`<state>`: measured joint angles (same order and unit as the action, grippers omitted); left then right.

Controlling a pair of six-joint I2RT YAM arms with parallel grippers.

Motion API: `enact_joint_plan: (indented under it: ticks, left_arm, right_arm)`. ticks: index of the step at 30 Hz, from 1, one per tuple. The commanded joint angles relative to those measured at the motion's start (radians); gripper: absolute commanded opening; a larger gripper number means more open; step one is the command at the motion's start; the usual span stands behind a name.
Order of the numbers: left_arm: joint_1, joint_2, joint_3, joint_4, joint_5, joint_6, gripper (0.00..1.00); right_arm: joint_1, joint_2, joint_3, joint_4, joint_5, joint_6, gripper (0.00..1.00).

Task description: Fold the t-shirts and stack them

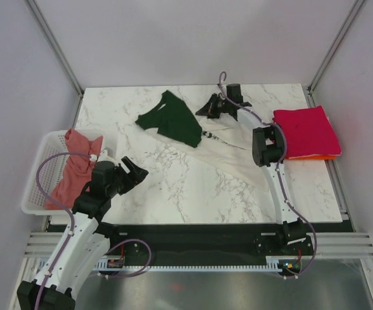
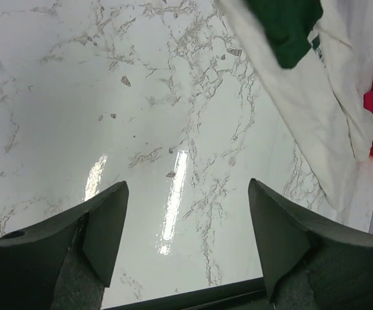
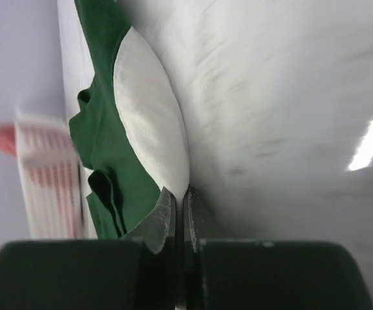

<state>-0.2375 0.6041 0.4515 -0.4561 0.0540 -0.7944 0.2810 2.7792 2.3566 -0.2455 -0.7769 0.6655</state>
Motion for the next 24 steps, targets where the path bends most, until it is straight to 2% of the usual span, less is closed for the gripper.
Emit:
enact_joint_plan:
  ticks: [1, 2, 3, 6, 10, 14, 18, 22, 24]
  left_arm:
    - [0.001, -0.012, 0.027, 0.007, -0.002, 0.0, 0.82]
    - [0.001, -0.013, 0.027, 0.007, -0.002, 0.001, 0.82]
    - [0.001, -0.012, 0.024, 0.007, -0.003, 0.001, 0.82]
    - [0.001, -0.007, 0.018, 0.007, -0.009, 0.009, 0.82]
    - [0.001, 0.025, 0.03, 0.013, -0.011, 0.035, 0.82]
    - [0.001, 0.046, 0.052, 0.011, -0.013, 0.049, 0.82]
    - [0.001, 0.046, 0.05, 0.019, 0.009, 0.05, 0.82]
    - [0.001, 0.063, 0.039, 0.042, 0.046, 0.05, 0.82]
    - [0.0, 0.072, 0.032, 0.062, 0.059, 0.05, 0.82]
  right_arm:
    - [-0.144, 0.042, 0.038, 0.281, 0.157, 0.31, 0.05]
    - [-0.167, 0.027, 0.032, 0.293, 0.174, 0.316, 0.19]
    - [-0.178, 0.017, 0.032, 0.295, 0.185, 0.309, 0.54]
    - [-0.192, -0.045, 0.018, 0.278, 0.189, 0.226, 0.84]
    - [-0.197, -0.197, -0.075, 0.21, 0.218, 0.051, 0.91]
    - [-0.183, -0.4, -0.232, 0.143, 0.35, -0.134, 0.95]
    - [-0.14, -0.516, -0.302, -0.026, 0.461, -0.321, 0.88]
    - [-0.051, -0.728, -0.503, -0.092, 0.629, -0.479, 0.81]
    - [-0.02, -0.809, -0.653, -0.119, 0.735, -0.504, 0.78]
